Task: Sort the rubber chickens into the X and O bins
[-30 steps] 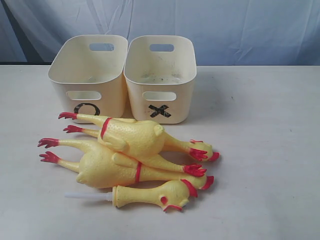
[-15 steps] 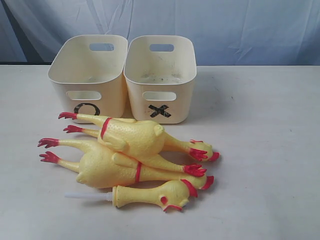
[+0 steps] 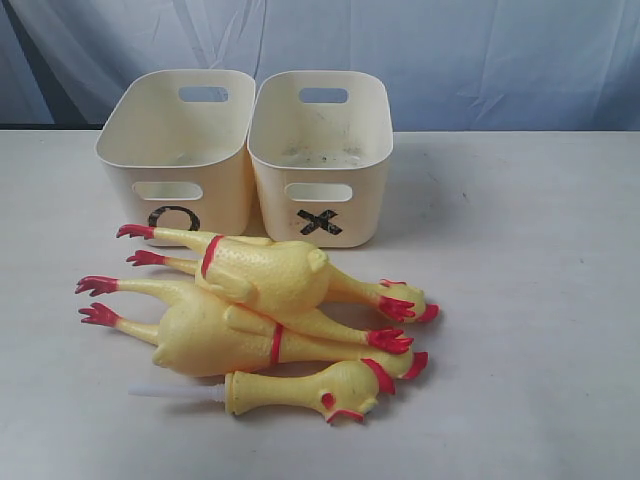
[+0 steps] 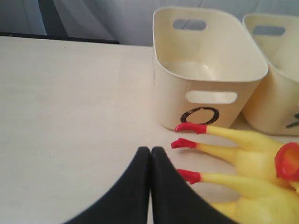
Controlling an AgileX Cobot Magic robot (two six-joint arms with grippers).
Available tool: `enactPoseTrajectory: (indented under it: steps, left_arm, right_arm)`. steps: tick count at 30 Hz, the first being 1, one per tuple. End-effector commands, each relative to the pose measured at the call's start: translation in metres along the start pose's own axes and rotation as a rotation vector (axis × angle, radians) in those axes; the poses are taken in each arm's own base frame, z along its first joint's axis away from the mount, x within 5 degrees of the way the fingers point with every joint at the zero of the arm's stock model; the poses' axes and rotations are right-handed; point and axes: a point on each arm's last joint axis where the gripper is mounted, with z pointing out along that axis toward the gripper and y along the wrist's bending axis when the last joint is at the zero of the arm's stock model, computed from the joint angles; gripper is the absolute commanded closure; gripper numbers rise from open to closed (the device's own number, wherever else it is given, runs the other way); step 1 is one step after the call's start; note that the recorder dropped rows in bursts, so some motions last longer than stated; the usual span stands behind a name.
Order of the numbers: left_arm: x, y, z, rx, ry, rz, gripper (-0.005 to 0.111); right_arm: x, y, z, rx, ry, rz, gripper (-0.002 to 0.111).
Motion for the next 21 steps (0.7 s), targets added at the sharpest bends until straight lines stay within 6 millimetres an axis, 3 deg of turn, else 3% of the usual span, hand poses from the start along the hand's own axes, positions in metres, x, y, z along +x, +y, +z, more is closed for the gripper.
enactPoseTrajectory:
  steps: [1, 5, 17, 21]
  left_arm:
    - [-0.009, 0.001, 0.02, 0.006, 0.068, 0.066, 0.107]
    - [-0.01, 0.002, 0.034, 0.008, 0.072, -0.002, 0.107]
    - [-0.01, 0.001, 0.034, 0.017, 0.071, -0.033, 0.107]
    - [-0.01, 0.001, 0.034, 0.017, 0.071, -0.033, 0.107]
  right_arm:
    - [0.0, 0.0, 0.0, 0.006, -0.007, 0.001, 0.109]
    - [0.0, 0.0, 0.0, 0.006, -0.007, 0.001, 0.109]
    - [0.0, 0.0, 0.0, 0.006, -0.007, 0.001, 0.109]
    - [-0.006, -0.003, 0.0, 0.033, -0.078, -0.008, 0.109]
